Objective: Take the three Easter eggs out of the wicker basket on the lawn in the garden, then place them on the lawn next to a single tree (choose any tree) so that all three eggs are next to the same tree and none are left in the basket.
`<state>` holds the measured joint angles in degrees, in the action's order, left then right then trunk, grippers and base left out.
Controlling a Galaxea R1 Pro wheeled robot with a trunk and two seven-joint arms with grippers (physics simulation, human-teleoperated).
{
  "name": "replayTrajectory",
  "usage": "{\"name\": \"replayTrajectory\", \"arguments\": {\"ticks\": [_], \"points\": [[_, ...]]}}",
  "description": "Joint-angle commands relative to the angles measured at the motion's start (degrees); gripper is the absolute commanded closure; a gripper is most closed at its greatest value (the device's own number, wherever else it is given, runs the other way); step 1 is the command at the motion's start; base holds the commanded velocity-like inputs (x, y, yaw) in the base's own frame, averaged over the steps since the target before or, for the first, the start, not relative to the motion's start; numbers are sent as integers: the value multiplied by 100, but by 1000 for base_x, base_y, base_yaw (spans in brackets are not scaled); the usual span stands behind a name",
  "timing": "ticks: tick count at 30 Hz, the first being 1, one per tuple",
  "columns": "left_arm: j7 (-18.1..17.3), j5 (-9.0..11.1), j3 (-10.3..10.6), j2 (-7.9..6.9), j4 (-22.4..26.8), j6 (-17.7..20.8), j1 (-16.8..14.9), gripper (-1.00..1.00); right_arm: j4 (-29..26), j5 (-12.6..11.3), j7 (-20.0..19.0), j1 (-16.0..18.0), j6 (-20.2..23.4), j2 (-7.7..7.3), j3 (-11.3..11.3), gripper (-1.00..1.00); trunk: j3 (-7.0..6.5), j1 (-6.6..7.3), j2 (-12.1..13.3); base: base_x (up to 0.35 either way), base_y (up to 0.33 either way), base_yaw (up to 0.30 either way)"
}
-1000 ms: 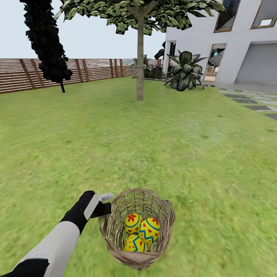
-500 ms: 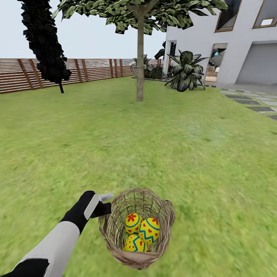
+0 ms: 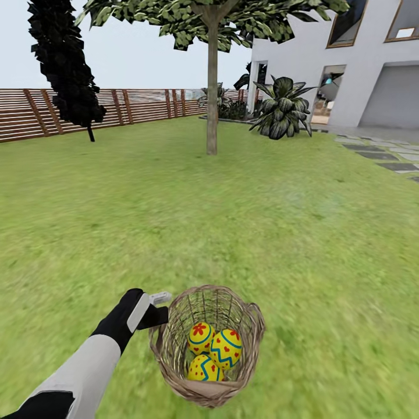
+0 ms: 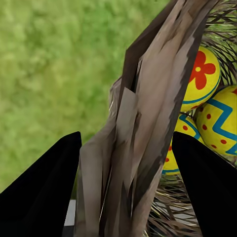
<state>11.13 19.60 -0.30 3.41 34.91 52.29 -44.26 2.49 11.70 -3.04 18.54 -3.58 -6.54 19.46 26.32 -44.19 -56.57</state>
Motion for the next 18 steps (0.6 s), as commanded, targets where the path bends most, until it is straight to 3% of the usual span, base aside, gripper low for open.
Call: {"name": "replayTrajectory", "arguments": {"ticks": [1,18], "points": [[56,140,-5,2,7,9,-3,100,24,51,-7,9,-38,-5,49,-100,6,-4,-4,327,0,0],[57,140,0,2,2,9,-3,100,24,51,-9,9,-38,-5,49,-100,6,-4,-4,327,0,0]]}}
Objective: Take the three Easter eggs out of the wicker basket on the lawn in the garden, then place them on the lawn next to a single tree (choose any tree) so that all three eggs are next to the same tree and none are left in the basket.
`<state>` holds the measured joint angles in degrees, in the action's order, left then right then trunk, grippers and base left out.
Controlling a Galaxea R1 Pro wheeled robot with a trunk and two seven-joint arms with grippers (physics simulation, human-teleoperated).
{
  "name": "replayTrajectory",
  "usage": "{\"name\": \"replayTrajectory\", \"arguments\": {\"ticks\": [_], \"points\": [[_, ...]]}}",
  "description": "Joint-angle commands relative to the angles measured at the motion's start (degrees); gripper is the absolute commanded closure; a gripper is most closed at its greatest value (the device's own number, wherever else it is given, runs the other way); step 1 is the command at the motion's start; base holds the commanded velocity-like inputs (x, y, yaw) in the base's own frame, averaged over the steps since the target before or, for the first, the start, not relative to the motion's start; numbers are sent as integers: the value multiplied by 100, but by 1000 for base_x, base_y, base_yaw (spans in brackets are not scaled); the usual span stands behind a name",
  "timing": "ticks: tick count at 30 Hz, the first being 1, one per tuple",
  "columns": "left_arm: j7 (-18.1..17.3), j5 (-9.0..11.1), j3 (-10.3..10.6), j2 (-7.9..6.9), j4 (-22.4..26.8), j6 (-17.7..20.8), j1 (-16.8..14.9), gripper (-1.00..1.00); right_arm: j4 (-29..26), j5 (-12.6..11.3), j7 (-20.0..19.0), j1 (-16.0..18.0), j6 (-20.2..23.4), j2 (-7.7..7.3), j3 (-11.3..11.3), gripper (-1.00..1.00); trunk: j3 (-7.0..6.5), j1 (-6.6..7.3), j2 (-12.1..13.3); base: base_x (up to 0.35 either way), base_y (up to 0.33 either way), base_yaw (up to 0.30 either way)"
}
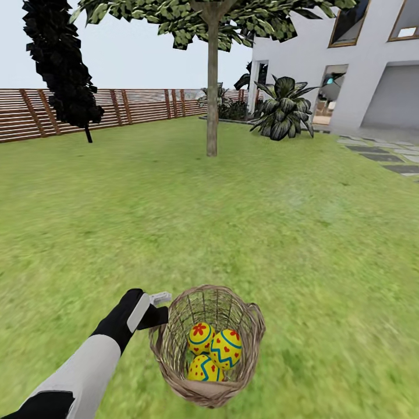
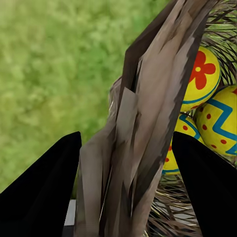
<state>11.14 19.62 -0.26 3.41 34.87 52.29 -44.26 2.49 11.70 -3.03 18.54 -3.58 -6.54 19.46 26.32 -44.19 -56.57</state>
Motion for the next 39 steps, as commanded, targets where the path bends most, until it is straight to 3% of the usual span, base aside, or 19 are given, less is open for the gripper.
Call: {"name": "replayTrajectory", "arguments": {"ticks": [1,39], "points": [[55,139,-5,2,4,9,-4,100,24,51,-9,9,-38,-5,49,-100,6,-4,-4,327,0,0],[55,139,-3,2,11,3,-4,100,24,51,-8,9,-38,-6,49,-100,6,-4,-4,327,0,0]]}}
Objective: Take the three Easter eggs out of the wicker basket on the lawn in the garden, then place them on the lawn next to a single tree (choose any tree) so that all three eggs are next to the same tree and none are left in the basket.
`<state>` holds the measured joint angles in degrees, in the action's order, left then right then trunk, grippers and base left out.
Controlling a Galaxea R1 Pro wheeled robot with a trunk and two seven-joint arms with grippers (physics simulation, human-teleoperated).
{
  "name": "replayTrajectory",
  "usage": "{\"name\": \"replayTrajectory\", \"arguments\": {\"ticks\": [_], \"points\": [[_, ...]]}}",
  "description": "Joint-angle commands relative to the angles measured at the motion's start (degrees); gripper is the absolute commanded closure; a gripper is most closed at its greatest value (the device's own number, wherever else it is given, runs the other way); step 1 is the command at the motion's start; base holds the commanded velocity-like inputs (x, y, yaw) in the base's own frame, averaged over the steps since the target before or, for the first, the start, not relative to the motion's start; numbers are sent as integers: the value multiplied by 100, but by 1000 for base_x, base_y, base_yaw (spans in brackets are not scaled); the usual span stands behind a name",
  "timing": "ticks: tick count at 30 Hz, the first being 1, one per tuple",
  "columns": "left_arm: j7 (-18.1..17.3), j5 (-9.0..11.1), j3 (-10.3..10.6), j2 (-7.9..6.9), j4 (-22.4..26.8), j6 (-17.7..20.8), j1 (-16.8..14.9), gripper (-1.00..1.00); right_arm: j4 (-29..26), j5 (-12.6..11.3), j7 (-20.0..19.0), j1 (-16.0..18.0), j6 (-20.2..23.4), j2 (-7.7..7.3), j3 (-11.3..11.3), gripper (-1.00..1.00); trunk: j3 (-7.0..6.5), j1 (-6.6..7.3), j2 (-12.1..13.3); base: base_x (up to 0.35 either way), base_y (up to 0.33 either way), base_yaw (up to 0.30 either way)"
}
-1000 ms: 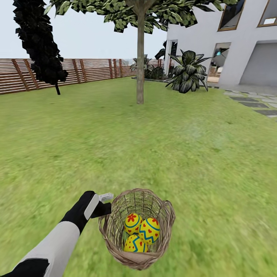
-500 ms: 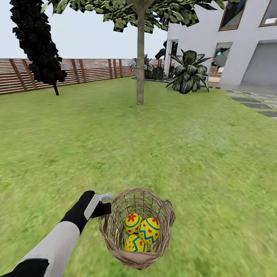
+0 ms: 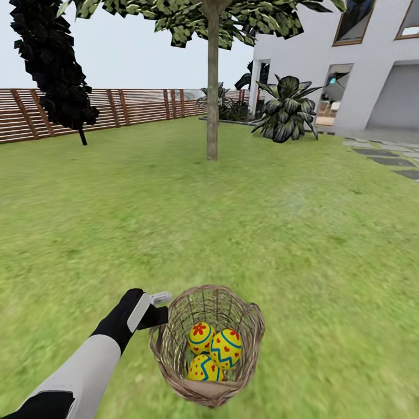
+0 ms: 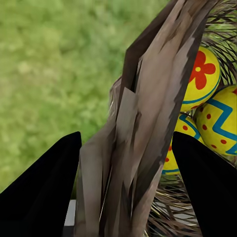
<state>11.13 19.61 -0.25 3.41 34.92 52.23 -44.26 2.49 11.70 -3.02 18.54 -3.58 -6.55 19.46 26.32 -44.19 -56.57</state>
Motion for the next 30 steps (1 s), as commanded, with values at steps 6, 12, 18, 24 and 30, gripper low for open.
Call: {"name": "replayTrajectory", "arguments": {"ticks": [6,12,18,24,30], "points": [[56,140,-10,2,7,8,-3,100,24,51,-6,9,-38,-4,49,-100,6,-4,-4,327,0,0],[56,140,-10,2,7,7,-3,100,24,51,-8,9,-38,-4,49,-100,6,-4,-4,327,0,0],[56,140,-3,2,7,10,-3,100,24,51,-8,9,-38,-5,49,-100,6,-4,-4,327,0,0],[56,140,-7,2,7,9,-3,100,24,51,-9,9,-38,-5,49,-100,6,-4,-4,327,0,0],[56,140,-3,2,7,9,-3,100,24,51,-9,9,-38,-4,49,-100,6,-4,-4,327,0,0]]}}
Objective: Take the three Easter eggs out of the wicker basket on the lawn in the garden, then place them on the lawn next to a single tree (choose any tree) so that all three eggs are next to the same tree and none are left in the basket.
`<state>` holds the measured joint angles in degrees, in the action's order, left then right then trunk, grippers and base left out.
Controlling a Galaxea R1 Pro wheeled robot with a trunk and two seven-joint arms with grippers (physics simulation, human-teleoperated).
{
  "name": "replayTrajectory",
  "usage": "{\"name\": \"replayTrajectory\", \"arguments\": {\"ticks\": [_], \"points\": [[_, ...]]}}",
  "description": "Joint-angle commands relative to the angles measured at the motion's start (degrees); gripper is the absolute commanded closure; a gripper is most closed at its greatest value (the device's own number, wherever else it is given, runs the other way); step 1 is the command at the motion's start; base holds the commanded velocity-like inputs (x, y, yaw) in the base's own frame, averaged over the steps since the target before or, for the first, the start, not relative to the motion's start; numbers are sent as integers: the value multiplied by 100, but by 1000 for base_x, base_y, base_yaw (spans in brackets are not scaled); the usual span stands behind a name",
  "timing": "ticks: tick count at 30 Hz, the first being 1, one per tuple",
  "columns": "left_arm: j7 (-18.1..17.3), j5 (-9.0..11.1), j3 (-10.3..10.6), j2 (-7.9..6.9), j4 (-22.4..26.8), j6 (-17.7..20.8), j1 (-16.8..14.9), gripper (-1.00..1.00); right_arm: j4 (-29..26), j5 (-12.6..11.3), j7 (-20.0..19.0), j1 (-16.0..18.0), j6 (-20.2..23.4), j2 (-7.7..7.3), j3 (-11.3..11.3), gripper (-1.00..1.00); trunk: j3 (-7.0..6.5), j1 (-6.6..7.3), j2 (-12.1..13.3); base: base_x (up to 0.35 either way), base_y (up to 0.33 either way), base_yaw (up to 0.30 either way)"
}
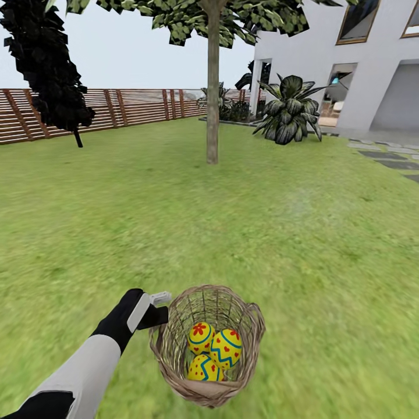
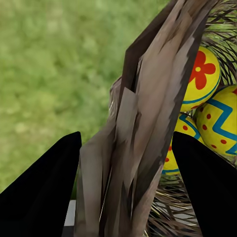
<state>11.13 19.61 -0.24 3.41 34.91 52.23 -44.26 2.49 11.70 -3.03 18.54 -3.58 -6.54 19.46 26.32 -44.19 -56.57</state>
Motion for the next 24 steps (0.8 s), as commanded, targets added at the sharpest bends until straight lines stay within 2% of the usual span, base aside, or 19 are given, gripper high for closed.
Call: {"name": "replayTrajectory", "arguments": {"ticks": [1,24], "points": [[56,139,-5,2,7,9,-3,100,24,51,-9,9,-38,-5,49,-100,6,-4,-4,327,0,0],[56,139,-3,2,7,8,-3,100,24,51,-7,9,-38,-5,49,-100,6,-4,-4,327,0,0]]}}
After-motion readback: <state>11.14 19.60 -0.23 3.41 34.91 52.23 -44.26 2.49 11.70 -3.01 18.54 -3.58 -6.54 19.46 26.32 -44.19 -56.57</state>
